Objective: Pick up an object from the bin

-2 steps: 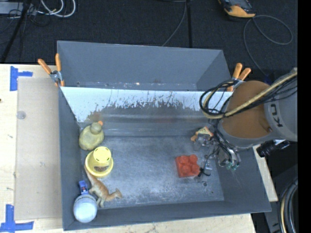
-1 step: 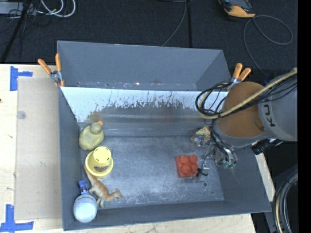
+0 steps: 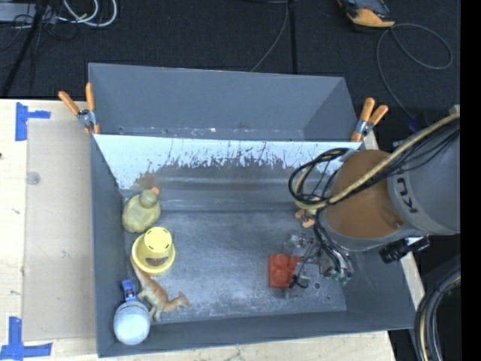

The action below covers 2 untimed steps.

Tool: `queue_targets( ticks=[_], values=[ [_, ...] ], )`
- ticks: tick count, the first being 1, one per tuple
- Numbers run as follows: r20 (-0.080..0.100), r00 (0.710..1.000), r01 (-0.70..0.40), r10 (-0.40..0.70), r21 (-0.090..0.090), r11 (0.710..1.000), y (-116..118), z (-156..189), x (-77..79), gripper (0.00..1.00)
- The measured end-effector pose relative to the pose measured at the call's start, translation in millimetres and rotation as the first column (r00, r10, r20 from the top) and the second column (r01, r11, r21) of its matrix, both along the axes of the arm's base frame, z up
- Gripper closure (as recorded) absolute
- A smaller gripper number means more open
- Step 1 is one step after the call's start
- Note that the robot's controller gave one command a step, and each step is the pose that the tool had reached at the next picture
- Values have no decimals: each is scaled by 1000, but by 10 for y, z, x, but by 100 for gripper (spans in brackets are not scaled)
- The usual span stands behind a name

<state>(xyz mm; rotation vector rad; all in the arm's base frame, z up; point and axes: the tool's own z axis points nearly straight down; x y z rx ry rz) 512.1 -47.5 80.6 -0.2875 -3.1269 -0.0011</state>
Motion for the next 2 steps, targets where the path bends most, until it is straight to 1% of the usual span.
queue_targets(
  ticks=[1, 2],
  values=[
    [0, 1000, -1, 1, 0, 1000, 0, 0, 0, 100],
    [-8, 1000, 12, -12, 1, 1000, 6, 444, -39, 100]
  ],
)
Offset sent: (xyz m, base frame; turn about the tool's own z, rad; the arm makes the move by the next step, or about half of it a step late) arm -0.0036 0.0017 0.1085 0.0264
